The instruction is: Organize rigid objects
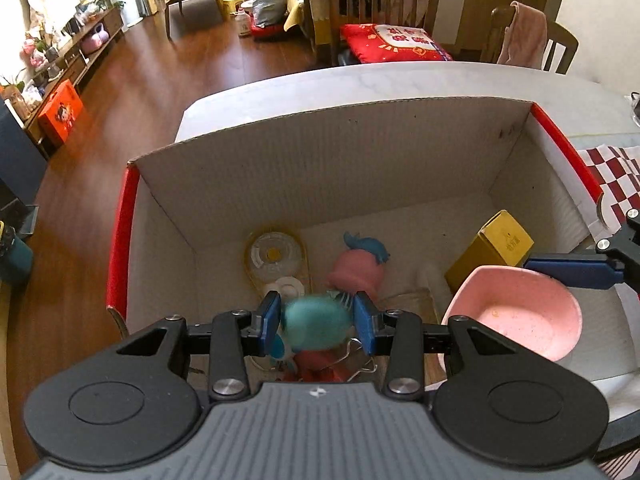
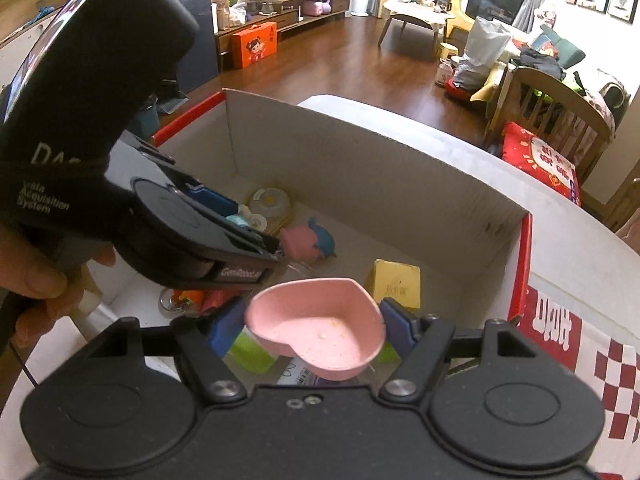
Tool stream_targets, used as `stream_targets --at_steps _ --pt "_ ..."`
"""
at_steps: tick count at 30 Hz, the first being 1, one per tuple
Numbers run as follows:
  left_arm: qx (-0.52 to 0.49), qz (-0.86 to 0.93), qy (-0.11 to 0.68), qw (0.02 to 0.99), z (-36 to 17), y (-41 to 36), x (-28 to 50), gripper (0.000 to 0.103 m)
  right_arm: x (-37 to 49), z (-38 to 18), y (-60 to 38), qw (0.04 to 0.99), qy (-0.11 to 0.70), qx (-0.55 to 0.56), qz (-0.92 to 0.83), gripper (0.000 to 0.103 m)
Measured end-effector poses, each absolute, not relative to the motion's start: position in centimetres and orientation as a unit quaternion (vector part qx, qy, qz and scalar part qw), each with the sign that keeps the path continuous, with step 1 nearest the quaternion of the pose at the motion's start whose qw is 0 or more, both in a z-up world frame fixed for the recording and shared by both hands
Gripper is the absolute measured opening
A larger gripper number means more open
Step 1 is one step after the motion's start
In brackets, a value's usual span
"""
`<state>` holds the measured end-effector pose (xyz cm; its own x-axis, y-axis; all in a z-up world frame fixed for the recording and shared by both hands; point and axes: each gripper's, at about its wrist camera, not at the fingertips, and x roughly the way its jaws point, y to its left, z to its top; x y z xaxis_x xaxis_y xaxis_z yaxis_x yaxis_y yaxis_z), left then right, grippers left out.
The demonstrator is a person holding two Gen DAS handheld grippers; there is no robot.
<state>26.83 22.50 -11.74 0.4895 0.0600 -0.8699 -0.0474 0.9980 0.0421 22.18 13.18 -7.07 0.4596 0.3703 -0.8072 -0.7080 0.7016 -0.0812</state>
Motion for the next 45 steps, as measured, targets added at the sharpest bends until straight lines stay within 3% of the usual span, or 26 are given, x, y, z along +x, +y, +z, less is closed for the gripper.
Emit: stream_targets --at_steps 7,11,14,35,38,45 --pt "0.003 0.037 0.499 0.866 -11.4 22.5 26.3 0.051 21.8 -6.3 12.4 0.831 0.409 -0.193 0.324 0.073" --pt "0.008 0.041 0.484 0.874 -10.7 22.2 25.5 0.053 21.6 -5.6 11.8 0.832 0.41 -0.177 0.328 0.073" --pt "0.009 0.043 0.471 0.881 -9.9 22.1 24.7 0.068 21.1 -4.9 11.4 0.835 0.405 -0.172 0.33 0.074" --pt "-0.016 0.048 0.39 0.92 -4.6 21.0 17.2 0.069 16.1 0.0 6.5 0.851 0.335 -0.145 0.377 0.091" --pt "-0.026 0.047 0.373 0.926 -3.7 20.9 16.0 0.08 14.9 0.8 5.6 0.855 0.32 -0.137 0.385 0.096" --pt "-0.046 0.044 0.348 0.935 -2.3 20.5 13.5 0.084 13.1 2.6 3.0 0.868 0.277 -0.115 0.396 0.103"
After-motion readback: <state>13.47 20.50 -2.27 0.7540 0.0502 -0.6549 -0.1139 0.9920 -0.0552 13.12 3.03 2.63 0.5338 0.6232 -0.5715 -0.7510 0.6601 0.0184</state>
